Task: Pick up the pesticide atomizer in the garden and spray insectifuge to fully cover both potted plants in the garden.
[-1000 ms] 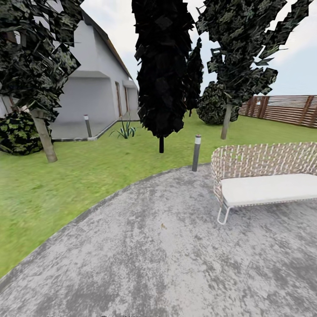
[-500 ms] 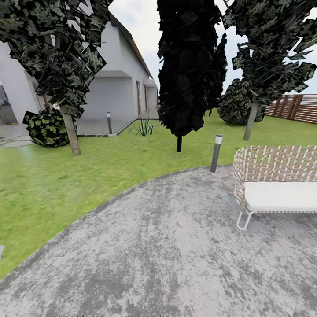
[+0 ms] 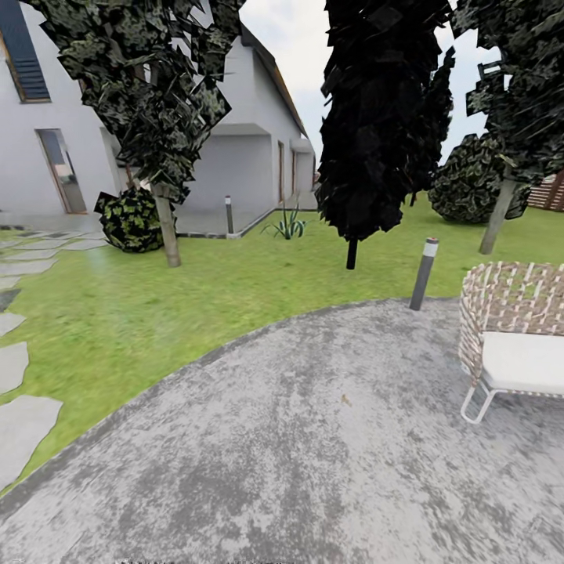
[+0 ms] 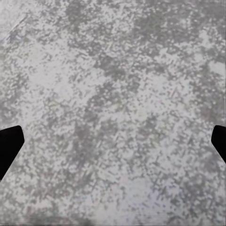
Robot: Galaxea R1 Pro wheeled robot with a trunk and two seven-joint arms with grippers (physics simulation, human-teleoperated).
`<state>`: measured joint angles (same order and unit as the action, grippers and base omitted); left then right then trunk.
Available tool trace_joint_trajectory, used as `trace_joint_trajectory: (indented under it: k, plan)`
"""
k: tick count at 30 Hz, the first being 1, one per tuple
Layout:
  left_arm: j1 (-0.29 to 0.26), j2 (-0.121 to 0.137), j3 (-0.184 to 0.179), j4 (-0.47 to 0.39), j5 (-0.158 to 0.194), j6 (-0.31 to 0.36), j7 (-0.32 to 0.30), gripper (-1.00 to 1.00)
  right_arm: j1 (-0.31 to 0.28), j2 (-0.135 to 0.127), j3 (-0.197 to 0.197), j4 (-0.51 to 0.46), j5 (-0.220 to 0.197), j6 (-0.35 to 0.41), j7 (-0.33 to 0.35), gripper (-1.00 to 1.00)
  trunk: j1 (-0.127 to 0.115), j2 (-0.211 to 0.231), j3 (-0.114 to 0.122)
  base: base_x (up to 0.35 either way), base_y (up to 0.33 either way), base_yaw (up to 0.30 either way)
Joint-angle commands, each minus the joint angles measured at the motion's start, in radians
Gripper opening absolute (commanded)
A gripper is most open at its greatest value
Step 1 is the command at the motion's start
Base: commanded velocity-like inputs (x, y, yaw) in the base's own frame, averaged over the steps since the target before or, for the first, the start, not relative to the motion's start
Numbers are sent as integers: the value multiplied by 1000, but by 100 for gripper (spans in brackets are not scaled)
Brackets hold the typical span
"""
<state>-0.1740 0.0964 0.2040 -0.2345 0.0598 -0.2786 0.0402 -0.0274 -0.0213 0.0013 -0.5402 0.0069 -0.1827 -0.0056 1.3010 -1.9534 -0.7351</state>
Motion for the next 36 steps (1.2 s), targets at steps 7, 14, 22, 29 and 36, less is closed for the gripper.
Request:
trace_joint_trajectory:
  k: [7,14,22,29,36]
  plan:
    - [-1,0,-5,1,6,-4,3,100,0,0,0,0,1,-3,-1,100,27,-50,-26,0,0,281]
    - [-1,-1,-5,1,3,-4,3,100,0,0,0,0,1,-3,-1,100,38,-71,-39,0,0,281]
    - [-1,-1,-5,0,0,-4,3,100,0,0,0,0,1,-3,-1,100,38,-71,-43,0,0,281]
    - [-1,-1,-5,1,-1,-4,3,100,0,0,0,0,1,-3,-1,100,38,-71,-46,0,0,281]
    - [-1,-2,-11,1,-4,-4,1,100,0,0,0,0,1,-3,-1,100,38,-71,-50,0,0,280]
